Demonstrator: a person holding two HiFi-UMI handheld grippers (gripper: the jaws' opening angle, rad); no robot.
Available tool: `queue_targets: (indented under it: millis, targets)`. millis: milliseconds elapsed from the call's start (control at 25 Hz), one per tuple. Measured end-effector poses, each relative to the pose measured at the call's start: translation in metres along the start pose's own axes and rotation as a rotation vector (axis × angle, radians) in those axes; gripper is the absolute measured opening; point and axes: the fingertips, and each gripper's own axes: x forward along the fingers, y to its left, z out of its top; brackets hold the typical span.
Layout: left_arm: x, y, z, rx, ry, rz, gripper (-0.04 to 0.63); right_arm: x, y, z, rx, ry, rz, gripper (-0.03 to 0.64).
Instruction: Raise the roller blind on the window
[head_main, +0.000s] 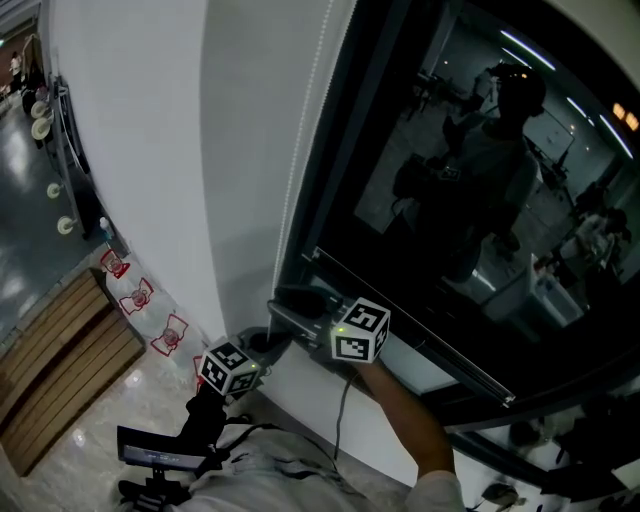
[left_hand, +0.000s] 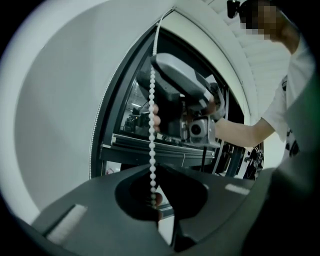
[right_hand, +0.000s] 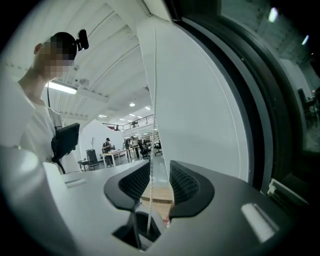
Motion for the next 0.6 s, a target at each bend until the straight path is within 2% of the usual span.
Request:
queue_targets:
  millis: [320,600]
  targets:
    - [0.002,-0.002,0.000,0.005,0.003,-0.006,-0.002,-0.005,0.004,0.115,-0.116,-0.160,0.067,0.114]
    - [0.004,-0.004,-0.001,0.010,0.004,-0.014,-0.002,-0.005,0.025,0.199,-0.238,-0.235,0.125,0.114]
